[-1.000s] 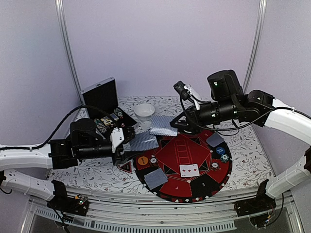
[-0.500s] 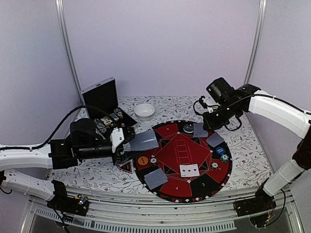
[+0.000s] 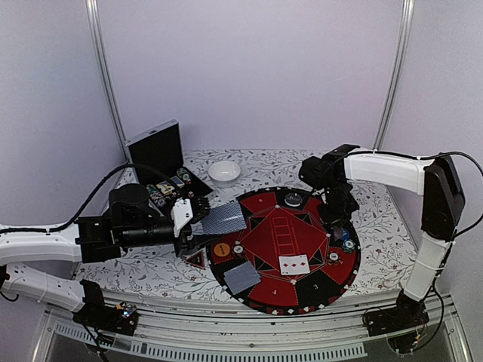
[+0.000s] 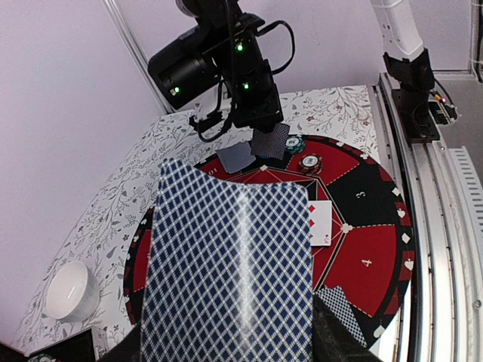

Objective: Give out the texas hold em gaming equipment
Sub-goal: Flop the poker card in the community card area.

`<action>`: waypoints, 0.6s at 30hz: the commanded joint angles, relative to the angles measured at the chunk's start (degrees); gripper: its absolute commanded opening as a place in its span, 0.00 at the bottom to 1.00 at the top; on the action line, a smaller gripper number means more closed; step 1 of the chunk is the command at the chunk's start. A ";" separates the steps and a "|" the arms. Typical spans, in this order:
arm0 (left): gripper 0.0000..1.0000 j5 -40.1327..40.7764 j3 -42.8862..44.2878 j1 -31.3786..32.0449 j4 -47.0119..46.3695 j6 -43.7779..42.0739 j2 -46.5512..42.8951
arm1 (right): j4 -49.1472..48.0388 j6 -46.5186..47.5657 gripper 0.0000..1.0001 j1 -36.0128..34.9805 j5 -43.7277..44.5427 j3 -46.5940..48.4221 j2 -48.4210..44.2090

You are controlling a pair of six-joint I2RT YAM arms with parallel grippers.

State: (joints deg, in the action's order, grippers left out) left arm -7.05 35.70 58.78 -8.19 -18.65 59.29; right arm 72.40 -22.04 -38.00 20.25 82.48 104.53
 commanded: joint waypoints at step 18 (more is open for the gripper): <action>0.53 -0.62 1.60 0.66 -1.37 -0.20 -0.47 | -13.33 4.90 0.02 -8.55 -22.37 7.40 15.99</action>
State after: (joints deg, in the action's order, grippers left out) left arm -7.09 35.73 58.78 -8.21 -18.65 59.29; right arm 65.45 -19.44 -46.83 5.78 90.17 119.39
